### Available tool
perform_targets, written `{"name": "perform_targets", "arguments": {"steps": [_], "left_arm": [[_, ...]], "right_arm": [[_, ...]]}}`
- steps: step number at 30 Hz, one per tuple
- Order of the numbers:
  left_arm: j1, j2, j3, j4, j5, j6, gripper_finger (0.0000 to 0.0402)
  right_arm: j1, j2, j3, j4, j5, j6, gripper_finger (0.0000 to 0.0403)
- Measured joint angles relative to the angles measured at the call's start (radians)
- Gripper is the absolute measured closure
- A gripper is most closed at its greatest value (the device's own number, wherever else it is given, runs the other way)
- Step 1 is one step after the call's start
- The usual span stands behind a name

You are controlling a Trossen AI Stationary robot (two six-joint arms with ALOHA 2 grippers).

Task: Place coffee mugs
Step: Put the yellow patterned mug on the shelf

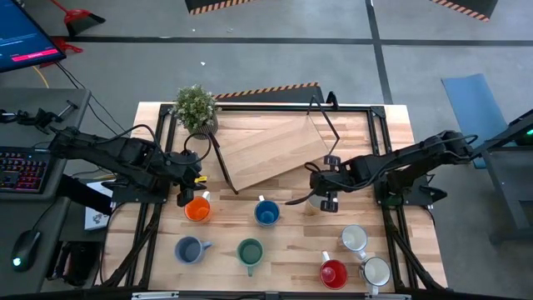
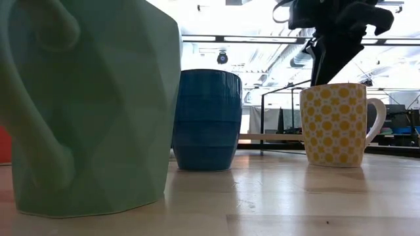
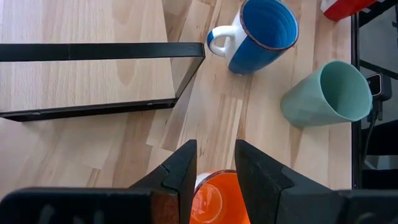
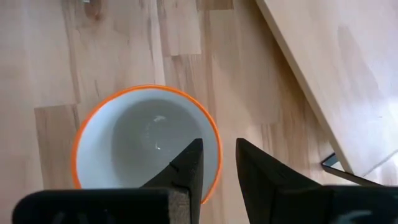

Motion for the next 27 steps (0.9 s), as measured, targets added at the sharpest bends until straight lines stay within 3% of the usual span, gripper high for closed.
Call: {"name": "perform_targets", "arguments": {"steps": [11,27], "left_arm": [[0.000,0.000,0.000,0.000,0.000,0.000,0.0303],[0.000,0.000,0.000,0.000,0.000,0.001,0.0303]], "right_arm": [[0.000,0.069,0.000,0.008,0.045,-0.003,0.0329],[0.000,0.153,-0.001,0.050,0.005,-0.037,0.0329]]}}
